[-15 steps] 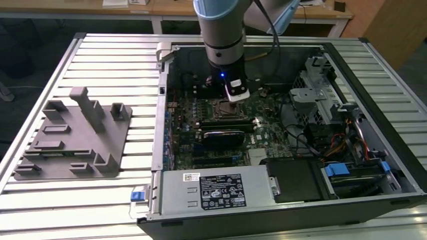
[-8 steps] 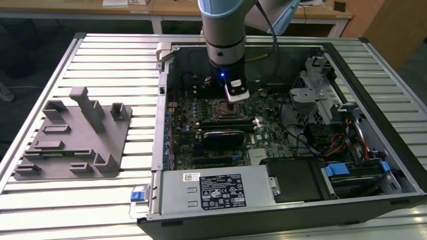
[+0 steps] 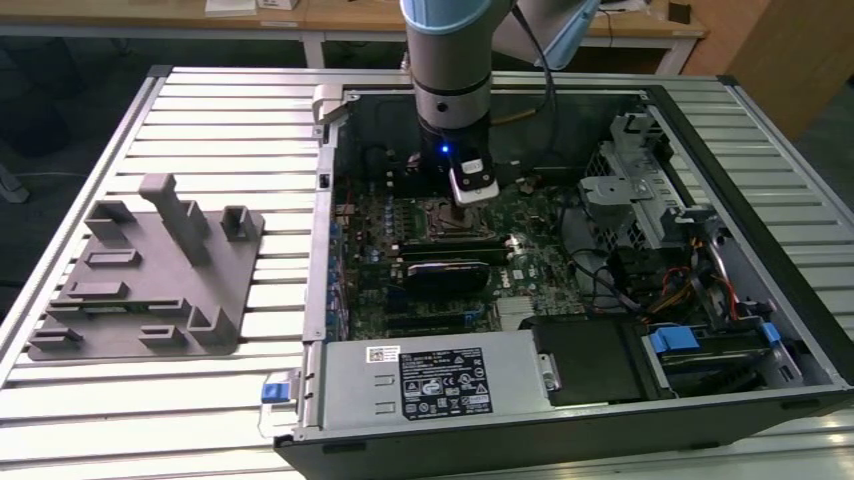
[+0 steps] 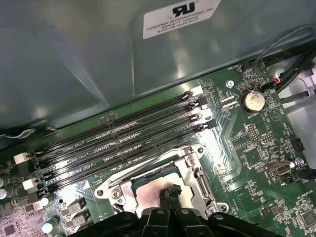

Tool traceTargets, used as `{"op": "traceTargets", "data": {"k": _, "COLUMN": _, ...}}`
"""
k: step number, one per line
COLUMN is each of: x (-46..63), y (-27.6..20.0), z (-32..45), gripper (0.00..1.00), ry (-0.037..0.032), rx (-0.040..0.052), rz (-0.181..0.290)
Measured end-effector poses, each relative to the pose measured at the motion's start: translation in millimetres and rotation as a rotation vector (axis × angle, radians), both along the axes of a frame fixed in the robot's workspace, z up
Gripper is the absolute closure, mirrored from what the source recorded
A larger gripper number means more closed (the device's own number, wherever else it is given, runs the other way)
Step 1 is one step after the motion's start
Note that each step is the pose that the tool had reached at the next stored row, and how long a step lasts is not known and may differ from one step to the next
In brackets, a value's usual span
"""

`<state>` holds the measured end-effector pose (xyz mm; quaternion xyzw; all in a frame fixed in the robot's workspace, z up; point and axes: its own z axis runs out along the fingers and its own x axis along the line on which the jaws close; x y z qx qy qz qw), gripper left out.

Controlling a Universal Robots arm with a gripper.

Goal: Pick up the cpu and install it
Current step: 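Install the first cpu locking lever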

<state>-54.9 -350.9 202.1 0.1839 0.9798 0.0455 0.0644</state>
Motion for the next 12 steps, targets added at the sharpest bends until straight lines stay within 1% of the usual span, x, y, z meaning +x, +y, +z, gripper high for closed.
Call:
{"op": "traceTargets", "data": {"k": 2, "x": 0.0, "y": 0.0, "z": 3.4, "gripper": 0.89, "ry": -0.0004, "rx": 0.0005, "rz": 0.000}}
{"op": "traceTargets", "data": {"k": 5, "x": 0.0, "y": 0.1, "z": 11.0, "gripper": 0.89, "ry": -0.0002, "rx": -0.0001, "rz": 0.000}}
{"op": "traceTargets", "data": {"k": 6, "x": 0.0, "y": 0.2, "z": 12.7, "gripper": 0.89, "ry": -0.0003, "rx": -0.0025, "rz": 0.000}}
{"op": "traceTargets", "data": {"k": 9, "x": 0.1, "y": 0.5, "z": 15.2, "gripper": 0.89, "ry": -0.0003, "rx": -0.0186, "rz": 0.000}}
{"op": "traceTargets", "data": {"k": 10, "x": 0.2, "y": 0.5, "z": 15.5, "gripper": 0.89, "ry": -0.0002, "rx": -0.0257, "rz": 0.000}}
{"op": "traceTargets", "data": {"k": 12, "x": 0.8, "y": 0.5, "z": 15.8, "gripper": 0.89, "ry": 0.0021, "rx": -0.0492, "rz": -0.001}}
